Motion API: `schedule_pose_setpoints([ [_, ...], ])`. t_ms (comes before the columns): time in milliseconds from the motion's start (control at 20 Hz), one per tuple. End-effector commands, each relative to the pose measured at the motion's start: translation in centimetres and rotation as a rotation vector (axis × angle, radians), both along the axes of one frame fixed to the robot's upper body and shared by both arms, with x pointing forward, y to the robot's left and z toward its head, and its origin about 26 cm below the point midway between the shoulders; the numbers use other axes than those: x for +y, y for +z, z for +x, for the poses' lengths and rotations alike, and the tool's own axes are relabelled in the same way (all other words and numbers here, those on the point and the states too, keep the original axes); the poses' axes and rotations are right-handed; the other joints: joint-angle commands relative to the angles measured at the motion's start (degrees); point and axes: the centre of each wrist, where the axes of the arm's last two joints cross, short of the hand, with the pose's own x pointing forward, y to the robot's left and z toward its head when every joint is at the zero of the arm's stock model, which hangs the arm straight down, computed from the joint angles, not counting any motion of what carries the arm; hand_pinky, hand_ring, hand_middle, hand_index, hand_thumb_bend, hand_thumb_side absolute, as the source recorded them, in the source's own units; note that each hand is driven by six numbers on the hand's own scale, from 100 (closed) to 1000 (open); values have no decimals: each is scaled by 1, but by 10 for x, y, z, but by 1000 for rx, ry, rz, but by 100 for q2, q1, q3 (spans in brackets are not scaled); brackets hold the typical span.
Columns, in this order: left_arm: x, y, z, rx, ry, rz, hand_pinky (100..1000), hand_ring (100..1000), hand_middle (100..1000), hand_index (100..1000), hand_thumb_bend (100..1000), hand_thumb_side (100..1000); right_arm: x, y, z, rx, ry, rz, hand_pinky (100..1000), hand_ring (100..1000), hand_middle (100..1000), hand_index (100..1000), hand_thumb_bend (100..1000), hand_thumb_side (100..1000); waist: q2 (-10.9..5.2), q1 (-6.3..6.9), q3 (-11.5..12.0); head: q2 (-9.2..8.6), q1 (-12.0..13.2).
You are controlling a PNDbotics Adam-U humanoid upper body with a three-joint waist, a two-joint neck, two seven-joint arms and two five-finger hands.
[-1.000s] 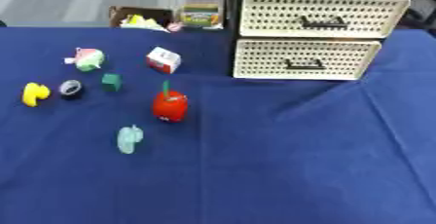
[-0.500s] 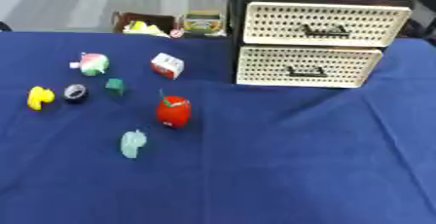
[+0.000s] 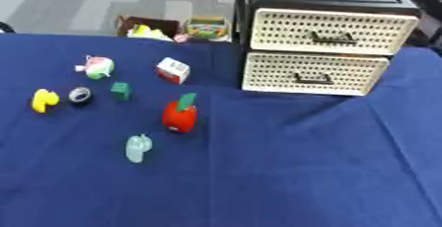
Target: Pick up objects from table and place into drawer.
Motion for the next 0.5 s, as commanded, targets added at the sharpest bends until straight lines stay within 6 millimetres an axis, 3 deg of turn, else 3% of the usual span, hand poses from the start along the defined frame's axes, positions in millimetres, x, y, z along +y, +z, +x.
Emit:
schedule_pose_setpoints([
  [50, 1, 11, -3, -28, -5, 37, 467, 498, 470, 745, 100, 636, 8, 3, -3, 65, 47, -47, 100, 100, 100, 866, 454, 966, -112, 2, -5, -65, -17],
  [250, 1, 11, -3, -24, -5, 38, 467, 498, 470, 746, 100, 637, 27, -2, -2, 173, 139, -77, 100, 100, 100, 907, 563, 882, -127, -12, -10, -45, -26],
  [500, 1, 10, -4, -20, -2, 39, 467, 498, 470, 746, 100, 638, 47, 1, -2, 292, 210, -85, 100, 100, 100, 915, 606, 804, -139, -25, -27, -45, -11],
])
